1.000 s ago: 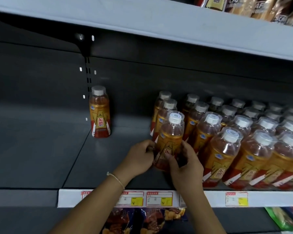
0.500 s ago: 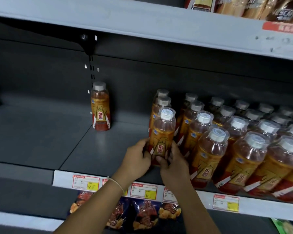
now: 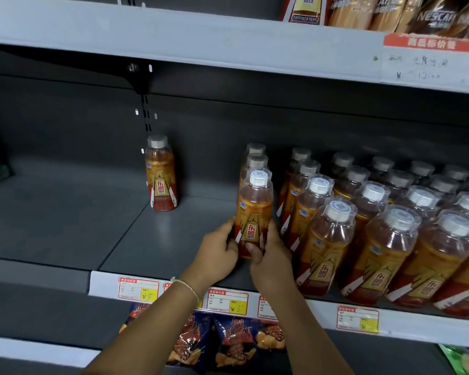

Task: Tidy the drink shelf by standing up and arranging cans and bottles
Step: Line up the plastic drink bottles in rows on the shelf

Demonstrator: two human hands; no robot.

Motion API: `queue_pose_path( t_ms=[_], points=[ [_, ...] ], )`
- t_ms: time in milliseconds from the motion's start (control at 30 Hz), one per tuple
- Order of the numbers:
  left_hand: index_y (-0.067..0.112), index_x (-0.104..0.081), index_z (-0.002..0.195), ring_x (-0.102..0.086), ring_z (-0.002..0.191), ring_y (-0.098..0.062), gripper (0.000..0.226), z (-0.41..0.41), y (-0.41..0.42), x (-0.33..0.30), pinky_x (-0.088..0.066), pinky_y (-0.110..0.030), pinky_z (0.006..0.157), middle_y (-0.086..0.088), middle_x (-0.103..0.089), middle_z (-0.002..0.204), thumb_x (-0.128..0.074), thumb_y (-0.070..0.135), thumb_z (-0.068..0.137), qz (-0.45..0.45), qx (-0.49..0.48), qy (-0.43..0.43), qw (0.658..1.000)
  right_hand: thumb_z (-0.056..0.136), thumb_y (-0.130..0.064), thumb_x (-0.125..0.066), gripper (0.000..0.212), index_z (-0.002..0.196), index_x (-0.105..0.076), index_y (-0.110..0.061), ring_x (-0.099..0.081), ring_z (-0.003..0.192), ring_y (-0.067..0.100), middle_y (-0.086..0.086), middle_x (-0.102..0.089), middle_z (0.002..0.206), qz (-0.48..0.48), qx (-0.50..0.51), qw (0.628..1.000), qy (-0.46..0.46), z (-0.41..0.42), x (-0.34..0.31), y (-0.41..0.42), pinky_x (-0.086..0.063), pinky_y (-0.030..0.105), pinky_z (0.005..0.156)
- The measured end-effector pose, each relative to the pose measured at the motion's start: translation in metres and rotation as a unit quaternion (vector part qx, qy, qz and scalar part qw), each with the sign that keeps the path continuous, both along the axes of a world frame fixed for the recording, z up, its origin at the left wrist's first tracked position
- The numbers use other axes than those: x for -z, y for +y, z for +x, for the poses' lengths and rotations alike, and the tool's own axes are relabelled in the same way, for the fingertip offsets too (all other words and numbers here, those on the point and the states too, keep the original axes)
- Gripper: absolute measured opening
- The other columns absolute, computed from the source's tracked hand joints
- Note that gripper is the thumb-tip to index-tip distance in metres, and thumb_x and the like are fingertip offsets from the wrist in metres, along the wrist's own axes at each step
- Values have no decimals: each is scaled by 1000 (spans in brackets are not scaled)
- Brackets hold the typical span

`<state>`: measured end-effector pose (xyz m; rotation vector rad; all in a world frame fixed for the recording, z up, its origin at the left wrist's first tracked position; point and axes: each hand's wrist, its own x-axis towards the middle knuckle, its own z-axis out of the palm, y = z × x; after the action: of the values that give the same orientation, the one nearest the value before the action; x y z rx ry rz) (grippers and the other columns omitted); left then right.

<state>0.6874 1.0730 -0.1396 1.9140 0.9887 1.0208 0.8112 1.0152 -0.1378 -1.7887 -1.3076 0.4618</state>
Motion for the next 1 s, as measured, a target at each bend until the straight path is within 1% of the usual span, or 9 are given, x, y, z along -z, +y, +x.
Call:
queue_pose_path(
  t_ms=[167,400,467,567,633,700,733,867,1000],
  points=[
    [24,-49,139,-55,100,14,54,-1,-1,0,-36,4,84,13,-60,114,-45,-4,92,-4,-4,11,1000,101,-23,-58,74,160,-15,-28,-46,138,17,2,-49,150,-7,0,1000,-6,-1,-2,-1,-39,42,116],
    [19,-45,143,-54,104,1,55,-3,-2,-4,-32,8,82,5,-60,121,-45,-4,94,5,4,44,999,101,-24,-58,77,161,-11,-26,-41,143,20,4,-44,155,-7,16,1000,-16,-4,-5,-5,-34,43,119],
    [15,-45,143,-53,114,-6,54,-6,-1,-3,-31,6,87,-2,-60,130,-45,-4,93,16,0,60,998,101,-24,-58,74,161,-15,-20,-31,149,20,6,-36,161,41,54,998,-19,-10,-7,-13,-27,40,123],
    [5,-48,141,-52,127,-20,51,-16,4,-7,-32,-13,103,-11,-56,137,-46,-5,91,46,-46,54,996,97,-16,-61,61,153,-36,-11,-32,146,18,8,-38,156,205,121,970,-57,-25,-14,-26,-27,31,118],
    [1,-57,132,-58,121,-25,46,-26,11,-13,-36,-20,103,-15,-63,128,-48,-10,88,78,-99,19,992,93,-11,-61,50,142,-50,-6,-38,134,9,8,-49,143,298,134,941,-89,-37,-19,-28,-29,21,113],
    [0,-63,122,-63,109,-24,40,-38,20,-23,-42,-23,100,-14,-68,114,-48,-12,87,87,-134,-29,987,88,-9,-61,44,132,-59,-2,-41,123,2,8,-55,131,338,113,929,-94,-49,-26,-23,-28,6,108],
    [1,-65,118,-64,104,-22,38,-44,24,-28,-45,-23,98,-11,-68,108,-47,-13,87,85,-142,-53,985,87,-7,-62,42,128,-61,0,-45,120,3,10,-59,127,348,96,928,-94,-55,-30,-18,-31,6,106],
    [6,-65,112,-63,96,-17,34,-73,43,-42,-44,-9,89,-3,-66,98,-46,-10,90,88,-178,-100,975,86,-2,-65,37,123,-64,1,-62,114,25,14,-65,122,339,25,934,-114,-77,-36,12,-49,35,101],
    [4,-62,118,-62,104,-25,33,-105,67,-42,-44,-27,98,-12,-65,111,-47,-6,91,109,-236,-99,961,88,-4,-68,41,129,-62,0,-62,114,32,14,-64,123,277,-15,955,-108,-98,-34,49,-51,45,99]
  ],
)
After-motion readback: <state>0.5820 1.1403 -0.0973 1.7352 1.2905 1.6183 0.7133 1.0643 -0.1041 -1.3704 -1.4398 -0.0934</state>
